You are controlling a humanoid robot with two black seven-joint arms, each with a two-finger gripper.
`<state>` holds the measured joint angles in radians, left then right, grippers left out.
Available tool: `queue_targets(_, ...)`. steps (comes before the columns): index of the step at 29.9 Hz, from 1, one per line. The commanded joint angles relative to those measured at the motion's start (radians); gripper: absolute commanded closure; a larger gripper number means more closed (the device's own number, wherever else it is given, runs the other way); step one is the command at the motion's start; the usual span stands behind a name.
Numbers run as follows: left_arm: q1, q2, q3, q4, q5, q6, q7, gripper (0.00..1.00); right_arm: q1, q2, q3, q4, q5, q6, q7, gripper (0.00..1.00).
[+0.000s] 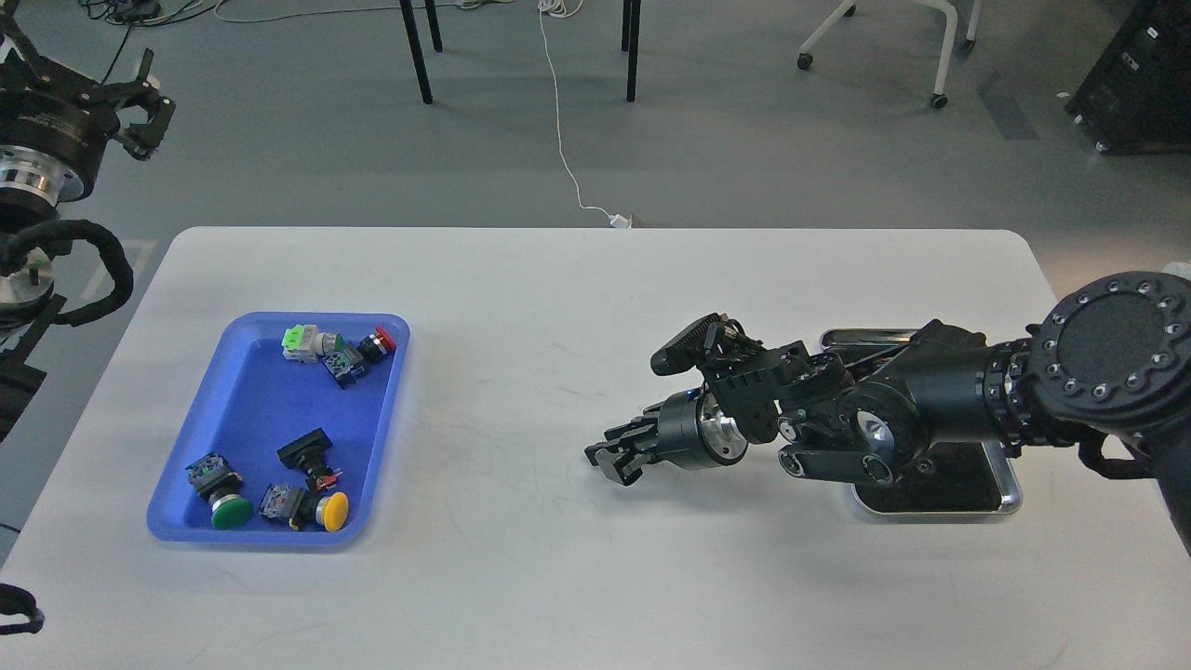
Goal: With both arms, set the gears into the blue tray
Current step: 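Carry the black ring with the right gripper toward the table center, then release the black ring on the table and raise the right arm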
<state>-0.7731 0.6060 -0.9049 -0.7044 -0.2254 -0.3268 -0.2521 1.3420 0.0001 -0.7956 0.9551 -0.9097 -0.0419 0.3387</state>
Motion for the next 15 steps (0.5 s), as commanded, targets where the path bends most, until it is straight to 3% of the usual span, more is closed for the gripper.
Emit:
queue_targets(1, 0.0, 0.003, 0.006, -0.001, 0.001, 0.002, -0.003, 0.02, 0.006, -0.015, 0.062, -0.002, 0.005, -0.007, 0.0, 0.27)
queue_targets(8, -0.012, 0.003, 0.014, -0.003, 0.012, 0.009, 0.004, 0.02, -0.003, -0.146, 0.325, -0.039, 0.037, -0.006, -0.003, 0.11)
queue_targets(9, -0.014, -0.002, 0.02, -0.004, 0.015, 0.014, 0.005, 0.02, -0.023, -0.204, 0.44, -0.056, 0.069, 0.0, -0.006, 0.07)
queue_targets(14, -0.014, -0.002, 0.02, -0.004, 0.015, 0.014, 0.005, 0.02, -0.023, -0.204, 0.441, -0.056, 0.069, 0.001, -0.006, 0.07)
queue_targets(15, -0.107, -0.012, 0.185, -0.016, 0.015, 0.031, 0.007, 0.02, -0.144, -0.336, 0.835, -0.102, 0.112, 0.008, -0.006, 0.03)
